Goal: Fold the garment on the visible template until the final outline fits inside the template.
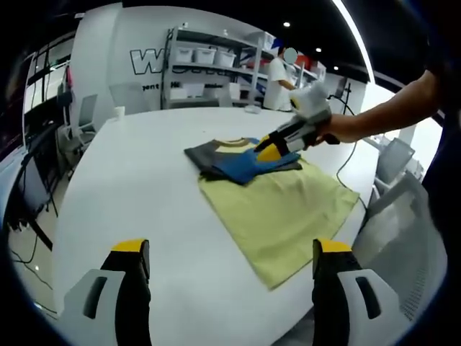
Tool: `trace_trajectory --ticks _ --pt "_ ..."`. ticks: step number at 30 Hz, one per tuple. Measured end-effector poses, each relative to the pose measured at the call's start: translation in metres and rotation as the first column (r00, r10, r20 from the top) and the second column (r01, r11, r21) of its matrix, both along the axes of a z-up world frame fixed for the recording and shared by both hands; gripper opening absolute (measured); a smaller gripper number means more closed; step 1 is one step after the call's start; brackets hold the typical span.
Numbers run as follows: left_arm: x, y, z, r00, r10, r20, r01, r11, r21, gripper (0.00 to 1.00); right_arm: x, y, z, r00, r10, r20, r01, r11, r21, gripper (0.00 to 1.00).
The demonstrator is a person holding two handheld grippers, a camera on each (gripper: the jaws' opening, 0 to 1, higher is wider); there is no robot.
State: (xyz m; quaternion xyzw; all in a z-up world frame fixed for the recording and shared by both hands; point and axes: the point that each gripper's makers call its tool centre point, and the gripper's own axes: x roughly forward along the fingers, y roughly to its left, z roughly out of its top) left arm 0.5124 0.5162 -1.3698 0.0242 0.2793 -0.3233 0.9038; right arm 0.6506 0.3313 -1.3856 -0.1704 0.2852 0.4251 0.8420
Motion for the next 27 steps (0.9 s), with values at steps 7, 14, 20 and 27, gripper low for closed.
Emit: trace_trajectory --ticks 7,14,20,27 --pt "0.004 -0.011 -0.001 1.0 -0.029 0.0 0.029 1.0 0.002 0.93 -0.012 -0.018 0.009 1.0 -0.005 0.014 0.004 1.0 0.013 0.3" --pt "0.004 -0.017 -0.002 0.998 -0.058 0.0 0.058 0.998 0.012 0.93 -0.021 -0.034 0.022 0.999 -0.038 0.036 0.035 0.997 0.064 0.39" --pt "0.004 -0.025 -0.006 0.997 -0.082 -0.008 0.083 0.996 0.019 0.93 -0.036 -0.054 0.019 0.998 -0.038 0.052 0.036 0.998 0.048 0.45" --pt "0.004 -0.032 -0.011 0.994 -0.104 -0.018 0.104 0.994 0.024 0.92 -0.05 -0.074 0.017 0.997 -0.055 0.049 0.053 0.998 0.039 0.49"
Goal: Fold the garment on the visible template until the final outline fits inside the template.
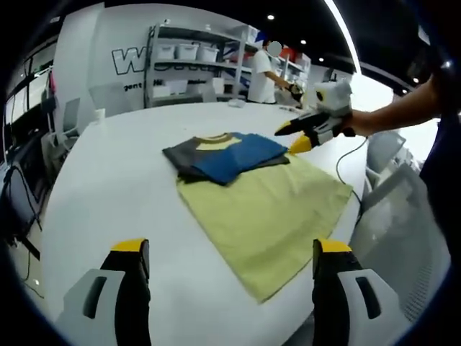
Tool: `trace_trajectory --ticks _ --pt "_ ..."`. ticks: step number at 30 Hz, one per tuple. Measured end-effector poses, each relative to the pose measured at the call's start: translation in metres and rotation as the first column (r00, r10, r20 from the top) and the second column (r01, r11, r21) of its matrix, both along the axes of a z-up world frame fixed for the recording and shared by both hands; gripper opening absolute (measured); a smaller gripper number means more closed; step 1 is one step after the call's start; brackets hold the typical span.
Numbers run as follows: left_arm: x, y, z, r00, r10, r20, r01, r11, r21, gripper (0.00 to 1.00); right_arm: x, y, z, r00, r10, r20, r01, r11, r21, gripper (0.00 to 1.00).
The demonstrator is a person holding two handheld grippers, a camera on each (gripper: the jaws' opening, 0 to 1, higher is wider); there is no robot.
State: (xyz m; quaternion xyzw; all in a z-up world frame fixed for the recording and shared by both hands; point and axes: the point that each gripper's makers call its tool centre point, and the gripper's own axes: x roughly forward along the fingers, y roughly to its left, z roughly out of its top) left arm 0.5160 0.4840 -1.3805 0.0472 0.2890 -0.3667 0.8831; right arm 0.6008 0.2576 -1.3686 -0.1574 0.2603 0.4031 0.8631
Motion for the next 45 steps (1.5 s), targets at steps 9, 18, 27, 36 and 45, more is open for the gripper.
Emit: trace_trajectory --ticks 9,18,27,36,45 --pt "-0.001 -0.008 -0.01 1.0 -0.024 -0.016 0.025 1.0 0.011 0.92 -0.019 -0.027 -0.007 1.0 -0.023 -0.003 0.023 0.999 -0.022 0.52" --pt "-0.004 -0.013 -0.017 0.998 -0.049 -0.033 0.049 0.999 0.02 0.9 -0.038 -0.049 -0.017 0.997 -0.061 -0.039 0.06 0.998 -0.027 0.53" --pt "-0.014 -0.019 -0.032 0.994 -0.088 -0.058 0.09 0.995 0.033 0.88 -0.071 -0.068 -0.03 0.996 -0.054 -0.065 0.05 0.997 -0.051 0.53" --pt "-0.024 -0.025 -0.044 0.987 -0.135 -0.088 0.141 0.988 0.063 0.83 -0.104 -0.083 -0.044 0.992 -0.045 -0.117 0.038 0.998 -0.059 0.52" --pt "-0.033 -0.027 -0.045 0.979 -0.182 -0.091 0.19 0.978 0.088 0.7 -0.13 -0.093 -0.054 0.987 -0.045 -0.157 0.034 0.997 -0.071 0.49"
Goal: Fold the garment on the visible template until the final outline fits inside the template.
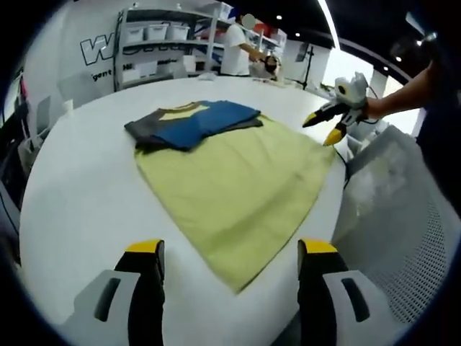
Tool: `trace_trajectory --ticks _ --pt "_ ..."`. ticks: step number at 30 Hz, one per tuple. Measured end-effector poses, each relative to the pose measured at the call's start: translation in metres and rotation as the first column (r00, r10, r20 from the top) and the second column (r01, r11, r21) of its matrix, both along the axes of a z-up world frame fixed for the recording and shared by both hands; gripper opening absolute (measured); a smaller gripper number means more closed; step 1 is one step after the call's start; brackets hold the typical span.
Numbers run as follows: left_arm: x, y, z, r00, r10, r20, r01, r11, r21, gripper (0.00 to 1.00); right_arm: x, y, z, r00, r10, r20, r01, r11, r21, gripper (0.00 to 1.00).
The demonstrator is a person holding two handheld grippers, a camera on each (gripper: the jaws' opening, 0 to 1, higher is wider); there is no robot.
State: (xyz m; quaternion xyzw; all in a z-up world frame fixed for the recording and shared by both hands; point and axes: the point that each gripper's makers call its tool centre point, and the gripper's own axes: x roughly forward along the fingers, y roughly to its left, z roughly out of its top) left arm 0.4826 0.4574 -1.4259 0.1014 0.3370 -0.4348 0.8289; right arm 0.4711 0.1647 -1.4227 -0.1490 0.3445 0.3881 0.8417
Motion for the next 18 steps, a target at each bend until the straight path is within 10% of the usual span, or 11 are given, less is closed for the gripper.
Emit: trace_trajectory --ticks 18 --pt "-0.015 0.002 -0.007 0.993 -0.119 -0.01 0.12 0.989 0.087 0.37 -0.046 -0.014 -0.014 0.994 0.075 -0.076 -0.079 0.996 -0.046 0.3"
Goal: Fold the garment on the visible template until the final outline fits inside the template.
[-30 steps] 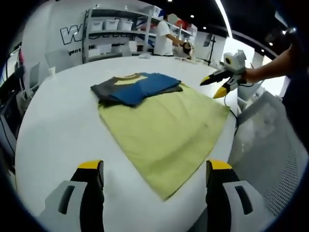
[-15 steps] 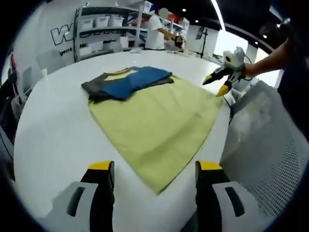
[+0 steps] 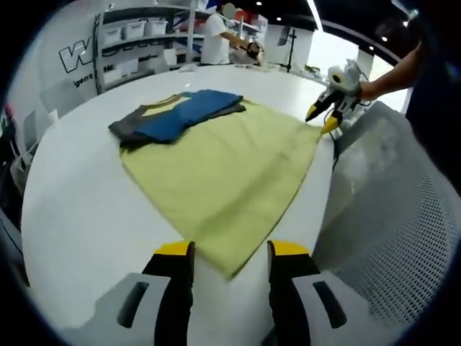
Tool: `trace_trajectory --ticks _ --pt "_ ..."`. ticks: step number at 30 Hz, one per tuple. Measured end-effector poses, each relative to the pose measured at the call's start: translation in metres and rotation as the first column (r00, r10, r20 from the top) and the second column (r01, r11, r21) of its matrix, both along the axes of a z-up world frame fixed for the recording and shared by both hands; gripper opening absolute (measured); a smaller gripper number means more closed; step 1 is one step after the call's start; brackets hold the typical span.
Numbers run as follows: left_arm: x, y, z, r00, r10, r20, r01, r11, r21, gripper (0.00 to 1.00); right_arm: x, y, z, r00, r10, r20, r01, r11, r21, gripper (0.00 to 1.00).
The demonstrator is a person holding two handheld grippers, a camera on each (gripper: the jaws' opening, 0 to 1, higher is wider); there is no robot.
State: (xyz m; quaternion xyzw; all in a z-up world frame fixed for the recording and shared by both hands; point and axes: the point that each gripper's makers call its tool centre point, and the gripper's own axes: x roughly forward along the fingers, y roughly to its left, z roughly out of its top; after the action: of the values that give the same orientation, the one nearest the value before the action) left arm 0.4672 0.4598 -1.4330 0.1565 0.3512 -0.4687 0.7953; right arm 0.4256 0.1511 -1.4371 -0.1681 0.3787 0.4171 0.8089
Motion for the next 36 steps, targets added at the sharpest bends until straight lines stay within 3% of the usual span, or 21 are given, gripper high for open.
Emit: trace_trajectory --ticks 9,18,26,29,36 --pt "-0.003 0.004 -0.006 0.999 -0.021 -0.029 0.021 0.999 0.032 0.28 -0.007 -0.011 -0.009 0.998 0.06 -0.015 -0.061 0.996 -0.065 0.2" --pt "-0.003 0.005 -0.008 0.995 -0.104 0.003 0.103 0.989 0.107 0.23 -0.004 -0.015 -0.011 0.983 0.182 0.027 -0.175 0.971 -0.162 0.1" --pt "-0.004 0.005 -0.01 0.991 -0.133 0.012 0.13 0.981 0.141 0.13 -0.005 -0.015 -0.012 0.981 0.195 0.024 -0.189 0.969 -0.161 0.07" --pt "-0.004 0.007 -0.011 0.989 -0.144 0.017 0.14 0.977 0.162 0.05 -0.008 -0.015 -0.012 0.976 0.217 0.028 -0.209 0.961 -0.182 0.01" --pt "-0.002 0.008 -0.01 0.994 -0.107 -0.023 0.109 0.979 0.171 0.04 -0.007 -0.016 -0.009 0.974 0.225 0.03 -0.214 0.954 -0.212 0.0"
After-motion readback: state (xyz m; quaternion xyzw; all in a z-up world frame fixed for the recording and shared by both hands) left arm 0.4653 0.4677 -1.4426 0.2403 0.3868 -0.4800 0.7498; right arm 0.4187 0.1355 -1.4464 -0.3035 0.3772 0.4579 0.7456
